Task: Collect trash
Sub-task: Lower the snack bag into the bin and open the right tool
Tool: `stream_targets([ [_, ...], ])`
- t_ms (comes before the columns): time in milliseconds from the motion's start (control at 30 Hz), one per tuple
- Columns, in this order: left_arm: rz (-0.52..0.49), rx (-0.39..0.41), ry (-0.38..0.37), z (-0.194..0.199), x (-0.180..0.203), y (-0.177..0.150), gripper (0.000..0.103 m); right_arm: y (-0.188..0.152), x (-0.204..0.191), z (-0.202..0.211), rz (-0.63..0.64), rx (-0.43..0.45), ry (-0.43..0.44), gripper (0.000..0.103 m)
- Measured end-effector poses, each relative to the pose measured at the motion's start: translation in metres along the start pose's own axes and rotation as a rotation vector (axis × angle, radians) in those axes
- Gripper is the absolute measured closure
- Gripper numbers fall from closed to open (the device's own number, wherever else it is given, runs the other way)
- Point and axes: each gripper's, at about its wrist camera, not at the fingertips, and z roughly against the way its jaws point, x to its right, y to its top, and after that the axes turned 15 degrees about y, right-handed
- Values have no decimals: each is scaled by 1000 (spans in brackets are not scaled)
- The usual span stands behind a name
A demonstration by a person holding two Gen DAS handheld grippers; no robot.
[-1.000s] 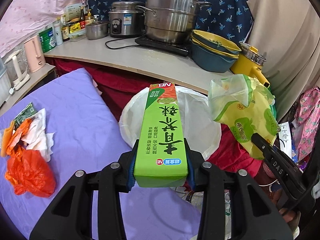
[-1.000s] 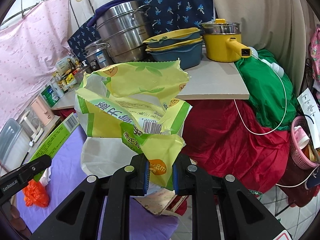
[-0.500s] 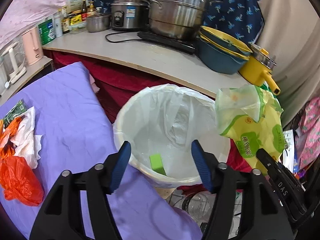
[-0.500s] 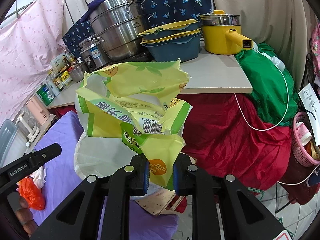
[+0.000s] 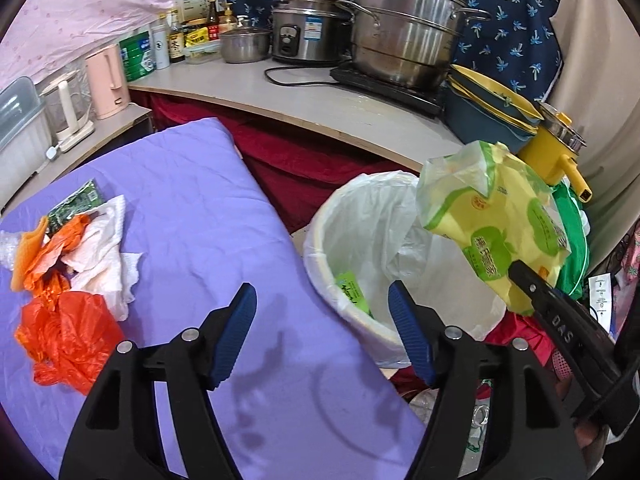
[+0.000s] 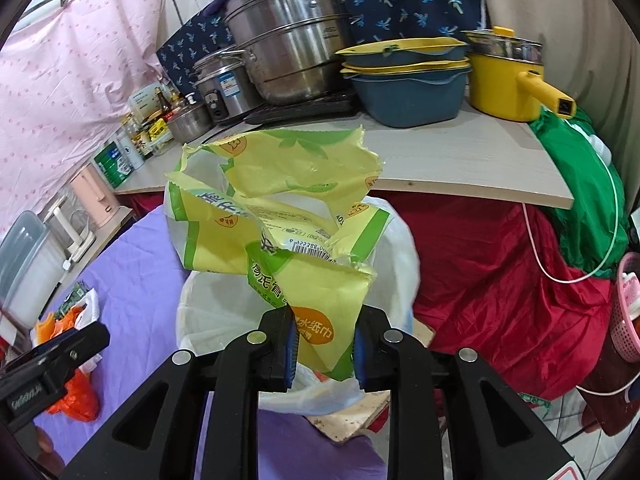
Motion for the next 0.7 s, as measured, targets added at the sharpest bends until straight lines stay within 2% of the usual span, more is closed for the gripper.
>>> stream_targets([
  [33,4,1,7,0,-4,-1,37,1,-3,-3,4,0,6,79],
  [167,17,11,30,2,-16,-3,31,5,-15,-7,5,18,25,55],
  [233,26,13,40,3,-20,-3,30,5,-21,-5,14,29,28,49],
  [700,65,23,49,18,-45,-11,29,-3,-55,14,52,32,55,45],
])
